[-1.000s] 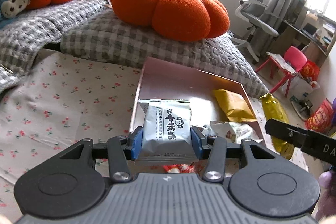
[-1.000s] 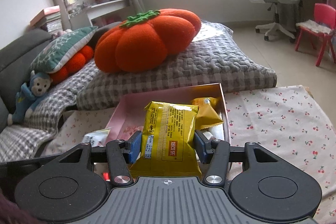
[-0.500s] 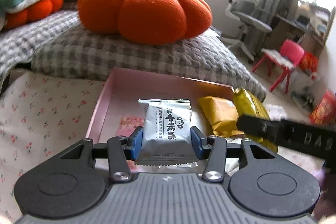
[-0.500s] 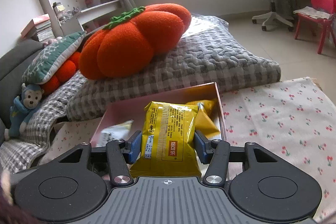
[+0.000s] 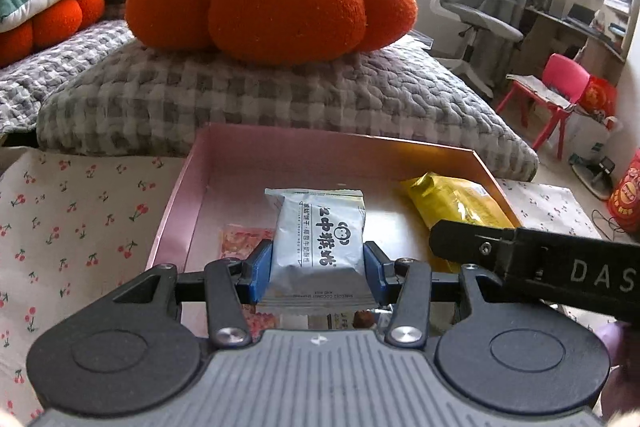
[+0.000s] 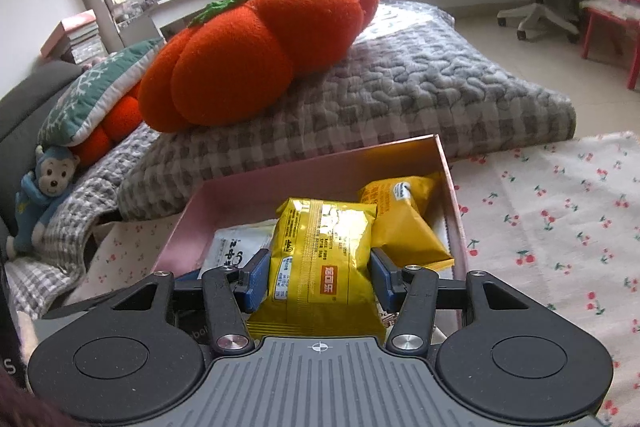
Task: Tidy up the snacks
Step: 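Carry both packs over the box and open both tools to drop them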
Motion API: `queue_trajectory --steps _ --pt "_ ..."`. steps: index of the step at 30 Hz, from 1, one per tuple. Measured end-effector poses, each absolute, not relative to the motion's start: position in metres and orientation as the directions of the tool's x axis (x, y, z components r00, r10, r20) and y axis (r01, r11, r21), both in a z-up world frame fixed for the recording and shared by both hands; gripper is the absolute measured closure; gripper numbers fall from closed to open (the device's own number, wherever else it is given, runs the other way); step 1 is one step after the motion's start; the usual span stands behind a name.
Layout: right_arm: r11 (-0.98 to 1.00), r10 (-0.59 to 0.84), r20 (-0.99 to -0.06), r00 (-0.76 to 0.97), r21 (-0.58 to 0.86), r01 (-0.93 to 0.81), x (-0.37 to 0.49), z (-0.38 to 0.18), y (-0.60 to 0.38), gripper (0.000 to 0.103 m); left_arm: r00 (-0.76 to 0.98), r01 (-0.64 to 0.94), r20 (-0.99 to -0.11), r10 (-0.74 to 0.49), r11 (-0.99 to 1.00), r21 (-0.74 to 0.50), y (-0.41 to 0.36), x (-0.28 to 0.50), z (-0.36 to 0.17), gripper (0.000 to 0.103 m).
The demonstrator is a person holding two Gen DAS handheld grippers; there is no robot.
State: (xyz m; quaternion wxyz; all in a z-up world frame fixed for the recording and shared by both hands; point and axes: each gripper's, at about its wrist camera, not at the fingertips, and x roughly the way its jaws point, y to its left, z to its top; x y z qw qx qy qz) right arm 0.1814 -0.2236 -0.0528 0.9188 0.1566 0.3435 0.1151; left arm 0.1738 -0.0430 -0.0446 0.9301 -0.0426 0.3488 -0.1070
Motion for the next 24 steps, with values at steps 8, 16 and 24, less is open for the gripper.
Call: queue_trajectory --steps 8,16,24 --pt "0.909 0.332 -0.577 0.746 0.408 -0.089 0.188 -0.057 -0.229 0.057 0.742 0.16 -0.624 -0.244 0.969 -0.189 -0.039 0.181 -0.046 0.058" --pt "0.907 0.327 -0.574 0.751 0.414 -0.079 0.187 -0.054 -0.233 0.052 0.734 0.166 -0.628 -0.26 0.964 -0.206 -0.038 0.181 -0.043 0.042" --pt "0.904 0.316 -0.568 0.76 0.423 -0.06 0.176 -0.038 -0.242 0.033 0.724 0.181 -0.634 -0.27 0.962 -0.203 -0.042 0.172 -0.032 0.025"
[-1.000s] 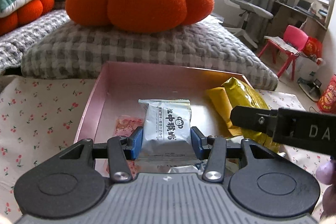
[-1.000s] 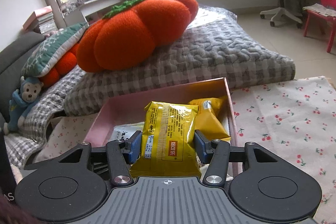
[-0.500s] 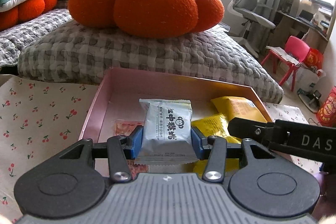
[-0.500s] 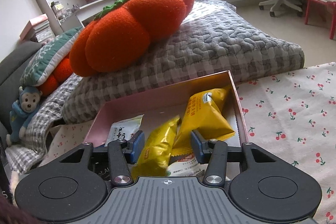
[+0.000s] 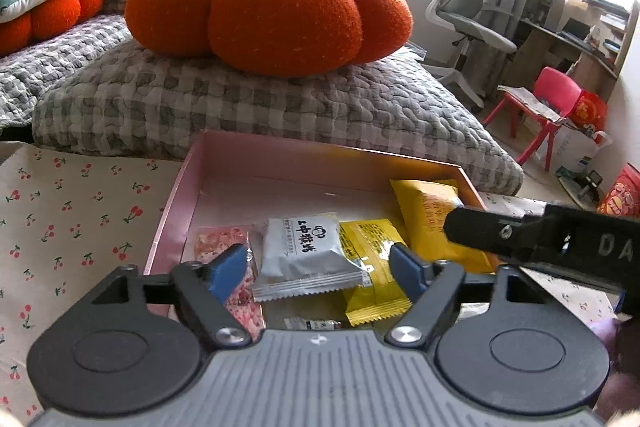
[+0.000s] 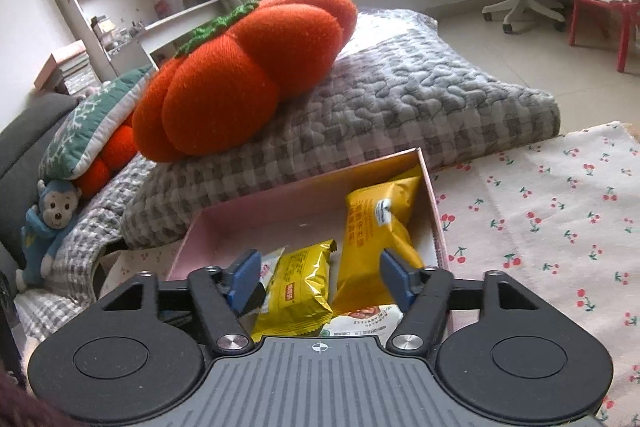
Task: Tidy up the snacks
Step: 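Carry both packs over the box and open both tools to drop them, then move both tools back over the remaining snacks on the sheet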
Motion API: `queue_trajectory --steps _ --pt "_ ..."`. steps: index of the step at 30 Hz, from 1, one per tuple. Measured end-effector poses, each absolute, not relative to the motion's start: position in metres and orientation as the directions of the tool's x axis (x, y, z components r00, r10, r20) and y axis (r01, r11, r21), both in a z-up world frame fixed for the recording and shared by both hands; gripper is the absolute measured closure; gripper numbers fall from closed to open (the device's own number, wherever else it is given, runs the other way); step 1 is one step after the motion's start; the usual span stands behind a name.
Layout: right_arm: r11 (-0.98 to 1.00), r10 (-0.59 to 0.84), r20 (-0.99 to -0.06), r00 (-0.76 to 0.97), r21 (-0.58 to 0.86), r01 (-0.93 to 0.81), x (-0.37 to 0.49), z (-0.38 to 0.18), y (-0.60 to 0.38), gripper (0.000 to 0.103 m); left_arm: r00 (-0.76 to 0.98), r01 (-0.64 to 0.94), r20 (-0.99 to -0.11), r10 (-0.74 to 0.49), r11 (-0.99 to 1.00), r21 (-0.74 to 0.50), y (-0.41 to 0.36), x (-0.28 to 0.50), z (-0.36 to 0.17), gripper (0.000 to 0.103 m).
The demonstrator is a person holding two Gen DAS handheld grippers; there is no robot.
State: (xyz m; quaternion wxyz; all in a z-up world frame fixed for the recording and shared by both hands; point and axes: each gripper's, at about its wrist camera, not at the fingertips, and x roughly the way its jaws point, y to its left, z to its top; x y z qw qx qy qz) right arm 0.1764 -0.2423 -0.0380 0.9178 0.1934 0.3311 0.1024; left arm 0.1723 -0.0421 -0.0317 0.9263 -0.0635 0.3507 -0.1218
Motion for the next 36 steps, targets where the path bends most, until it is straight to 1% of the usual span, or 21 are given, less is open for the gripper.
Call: queue_trajectory --steps 2,9,13,15,19,27,33,36 --pt "0.905 0.314 -0.567 0.761 0.422 -0.059 0.173 -0.031 -0.244 0.031 0.722 0.19 -0.638 -0.268 0.963 -0.19 -0.044 0.168 -0.028 0.023" --pt "0.907 0.299 -0.56 0.773 0.417 -0.049 0.156 -0.006 -0.251 0.019 0.718 0.197 -0.65 -0.25 0.968 -0.154 -0.048 0.151 -0.011 0.009" --pt "0.913 0.289 -0.564 0.774 0.406 -0.046 0.142 0.005 -0.255 0.017 0.714 0.2 -0.655 -0.246 0.969 -0.146 -0.05 0.14 -0.001 0.005" --pt "0.917 0.283 -0.569 0.772 0.397 -0.044 0.136 0.008 -0.255 0.013 0.711 0.202 -0.66 -0.244 0.969 -0.141 -0.052 0.134 0.003 0.003" --pt "0.925 0.274 -0.583 0.765 0.377 -0.044 0.121 0.016 -0.256 0.01 0.699 0.211 -0.674 -0.241 0.969 -0.127 -0.054 0.121 0.011 0.0" --pt "0.942 0.256 -0.617 0.744 0.332 -0.05 0.092 0.021 -0.256 0.008 0.668 0.222 -0.712 -0.216 0.971 -0.086 -0.056 0.095 0.018 0.0" --pt "0.942 0.261 -0.621 0.739 0.331 -0.055 0.075 0.018 -0.259 0.007 0.643 0.207 -0.738 -0.204 0.974 -0.09 -0.049 0.079 0.013 0.0" --pt "0.948 0.256 -0.634 0.73 0.314 -0.06 0.069 0.012 -0.258 0.007 0.645 0.209 -0.734 -0.213 0.973 -0.098 -0.044 0.07 0.006 0.0"
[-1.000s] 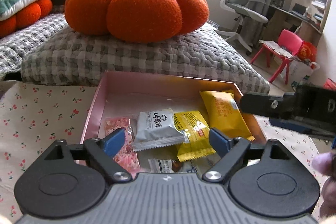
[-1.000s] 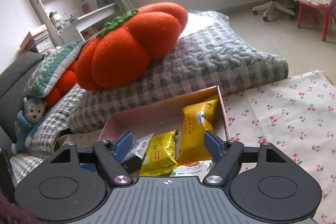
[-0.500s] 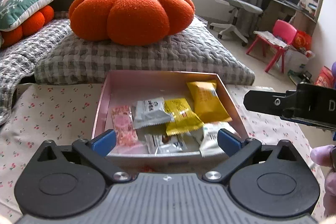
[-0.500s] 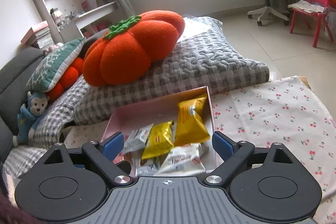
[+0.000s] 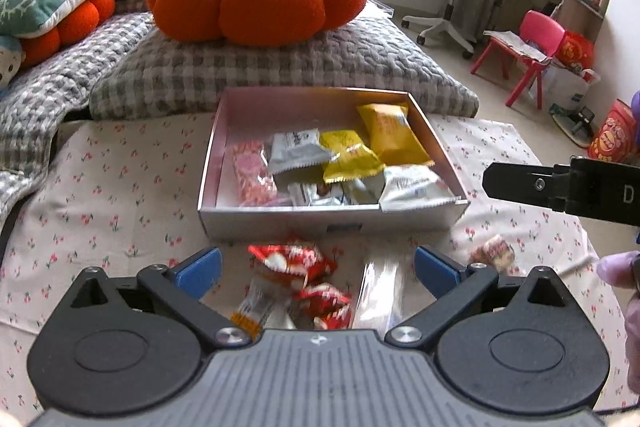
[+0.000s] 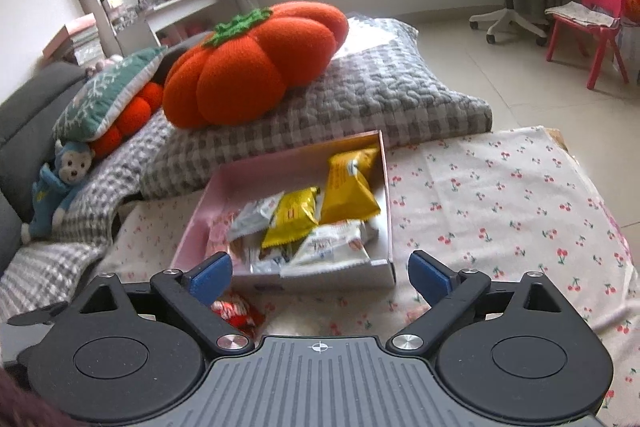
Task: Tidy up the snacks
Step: 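Move both tools back over the remaining snacks on the sheet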
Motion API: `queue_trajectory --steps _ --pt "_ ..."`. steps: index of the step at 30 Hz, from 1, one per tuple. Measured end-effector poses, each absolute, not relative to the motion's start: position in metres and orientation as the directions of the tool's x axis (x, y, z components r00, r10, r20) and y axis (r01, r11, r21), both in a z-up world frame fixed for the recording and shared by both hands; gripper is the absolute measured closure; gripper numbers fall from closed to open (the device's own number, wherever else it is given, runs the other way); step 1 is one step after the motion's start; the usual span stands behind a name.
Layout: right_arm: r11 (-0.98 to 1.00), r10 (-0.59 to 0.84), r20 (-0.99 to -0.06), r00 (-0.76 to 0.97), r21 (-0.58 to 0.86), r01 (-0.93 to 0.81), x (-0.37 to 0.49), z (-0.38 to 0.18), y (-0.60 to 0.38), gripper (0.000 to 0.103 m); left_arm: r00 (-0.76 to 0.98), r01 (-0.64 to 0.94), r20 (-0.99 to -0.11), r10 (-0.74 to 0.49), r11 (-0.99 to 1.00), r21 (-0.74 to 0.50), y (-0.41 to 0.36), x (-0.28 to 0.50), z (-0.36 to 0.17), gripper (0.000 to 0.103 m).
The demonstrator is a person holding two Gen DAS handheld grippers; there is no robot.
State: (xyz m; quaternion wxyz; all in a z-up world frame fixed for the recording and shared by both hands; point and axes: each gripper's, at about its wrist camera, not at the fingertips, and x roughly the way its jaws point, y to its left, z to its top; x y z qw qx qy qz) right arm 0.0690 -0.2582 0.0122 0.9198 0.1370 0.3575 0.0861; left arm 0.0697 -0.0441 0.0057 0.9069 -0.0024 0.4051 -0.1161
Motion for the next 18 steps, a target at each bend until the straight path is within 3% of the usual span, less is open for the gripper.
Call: queue_trajectory --steps 18 --pt "0.981 0.194 -0.675 0.712 0.136 -0.138 0.023 -0.03 -0.271 0.005 0.642 0.216 -0.74 -0.2 0.973 -0.076 -0.007 0.038 -0.021 0.0"
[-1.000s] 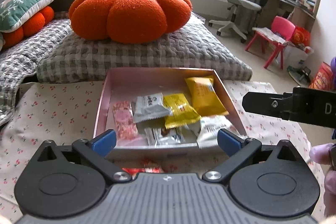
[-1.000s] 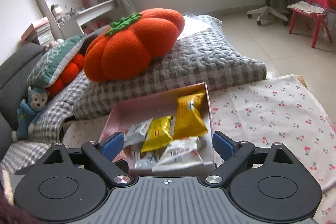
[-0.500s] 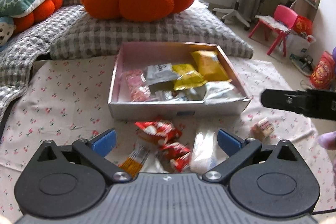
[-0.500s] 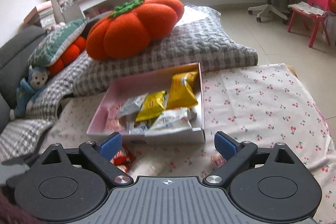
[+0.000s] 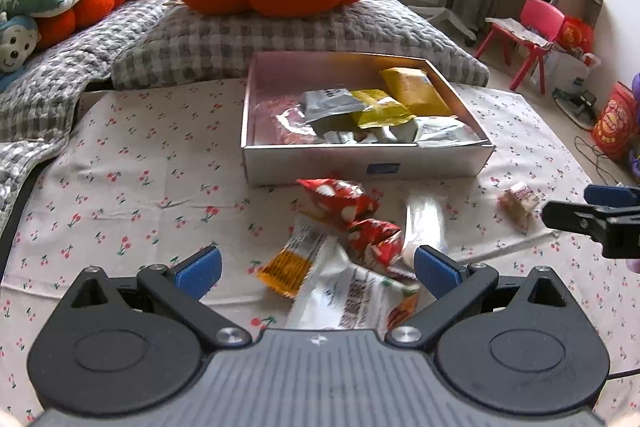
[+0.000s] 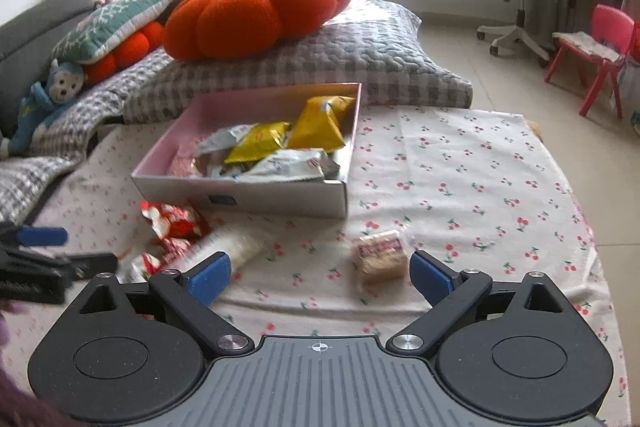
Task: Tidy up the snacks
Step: 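Move both tools back over the remaining snacks on the sheet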
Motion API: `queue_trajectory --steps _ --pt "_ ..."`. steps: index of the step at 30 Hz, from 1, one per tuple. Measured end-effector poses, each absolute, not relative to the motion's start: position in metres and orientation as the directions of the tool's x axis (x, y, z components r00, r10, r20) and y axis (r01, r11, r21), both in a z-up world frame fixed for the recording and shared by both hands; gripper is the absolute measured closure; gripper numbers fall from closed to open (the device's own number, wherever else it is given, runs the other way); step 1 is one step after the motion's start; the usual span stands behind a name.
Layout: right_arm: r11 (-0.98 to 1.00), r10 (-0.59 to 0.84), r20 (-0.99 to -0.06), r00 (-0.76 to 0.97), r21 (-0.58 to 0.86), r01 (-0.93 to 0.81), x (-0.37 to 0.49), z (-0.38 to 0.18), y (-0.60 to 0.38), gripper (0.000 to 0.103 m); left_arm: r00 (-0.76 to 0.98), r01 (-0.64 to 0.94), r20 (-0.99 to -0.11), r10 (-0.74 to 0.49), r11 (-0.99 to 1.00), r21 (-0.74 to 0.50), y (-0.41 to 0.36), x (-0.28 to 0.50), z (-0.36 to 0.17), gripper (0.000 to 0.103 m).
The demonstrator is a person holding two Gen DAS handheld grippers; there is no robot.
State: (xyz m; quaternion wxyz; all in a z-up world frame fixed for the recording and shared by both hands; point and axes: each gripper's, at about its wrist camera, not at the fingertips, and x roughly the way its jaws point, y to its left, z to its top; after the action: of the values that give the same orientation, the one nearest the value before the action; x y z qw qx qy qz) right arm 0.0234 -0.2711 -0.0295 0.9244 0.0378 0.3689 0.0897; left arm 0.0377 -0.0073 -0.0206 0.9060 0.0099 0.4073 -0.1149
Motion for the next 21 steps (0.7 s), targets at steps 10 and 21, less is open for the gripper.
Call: queue_trajectory --steps 10,21 --pt "0.975 0.166 -0.694 0.701 0.008 -0.223 0.003 -0.056 -0.276 0.003 0.633 0.259 -0.736 -0.238 0.962 -0.089 0.0 0.024 -0.04 0.0" --pt "0.974 0.163 -0.723 0.672 0.007 -0.228 0.001 -0.068 -0.276 0.003 0.617 0.266 -0.741 -0.264 0.957 -0.119 -0.015 0.02 -0.054 0.0"
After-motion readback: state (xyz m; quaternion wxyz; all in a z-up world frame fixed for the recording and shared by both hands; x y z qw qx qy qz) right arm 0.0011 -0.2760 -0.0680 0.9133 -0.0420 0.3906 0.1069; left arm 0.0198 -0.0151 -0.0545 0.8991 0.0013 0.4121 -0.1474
